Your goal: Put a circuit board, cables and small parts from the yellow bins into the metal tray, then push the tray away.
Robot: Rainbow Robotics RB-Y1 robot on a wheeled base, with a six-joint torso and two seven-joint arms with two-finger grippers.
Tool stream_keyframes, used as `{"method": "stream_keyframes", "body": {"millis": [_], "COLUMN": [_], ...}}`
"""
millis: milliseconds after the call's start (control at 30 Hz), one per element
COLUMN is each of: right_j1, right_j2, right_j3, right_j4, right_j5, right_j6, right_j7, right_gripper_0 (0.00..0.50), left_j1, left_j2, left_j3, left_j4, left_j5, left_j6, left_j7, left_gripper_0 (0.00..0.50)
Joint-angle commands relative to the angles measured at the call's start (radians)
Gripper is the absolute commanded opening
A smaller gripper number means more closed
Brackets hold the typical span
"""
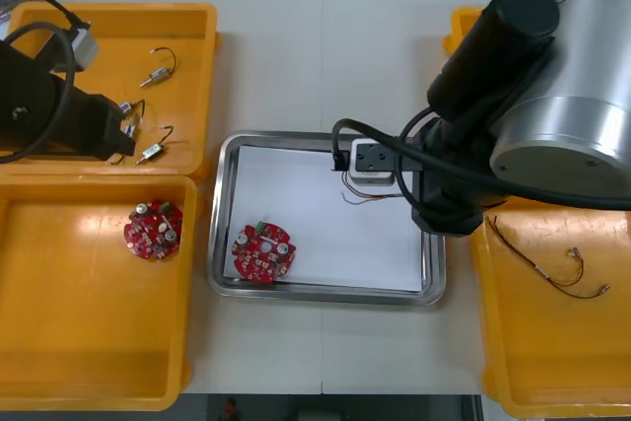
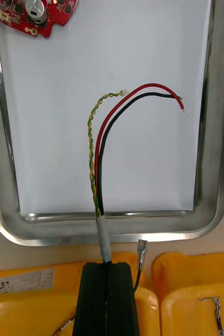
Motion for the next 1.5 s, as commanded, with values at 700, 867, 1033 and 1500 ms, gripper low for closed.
{"method": "stream_keyframes", "body": {"millis": [700,867,1033,1500], "right_j1": [-0.008,0.012,0.034,0.066], "right_j2": [0.102,0.079,0.07,0.05], "right_j3": [0.35,0.404,0.419,0.42], "right_j4": [0.214,0.222,0.257,0.259], "right_j5": [0.194,0.218,0.212,0.194], "right_j6": [-0.219,-0.286,-0.325,-0.331], "right_j7": [-0.096,-0.114,-0.122,-0.15], "right_gripper_0": [0.0,0.0,0.0,0.0], "left_j1": [-0.047,-0.049,-0.049,-0.049], "left_j2": [0.097,0.097,0.097,0.096], "left_j3": [0.012,-0.043,-0.069,-0.071], "left_j4": [0.259,0.3,0.325,0.431], "left_j5": [0.007,-0.009,-0.022,-0.06], "left_j6": [-0.32,-0.431,-0.494,-0.681], "left_j7": [-0.379,-0.389,-0.397,-0.494], "left_gripper_0": [0.486,0.486,0.486,0.488]}}
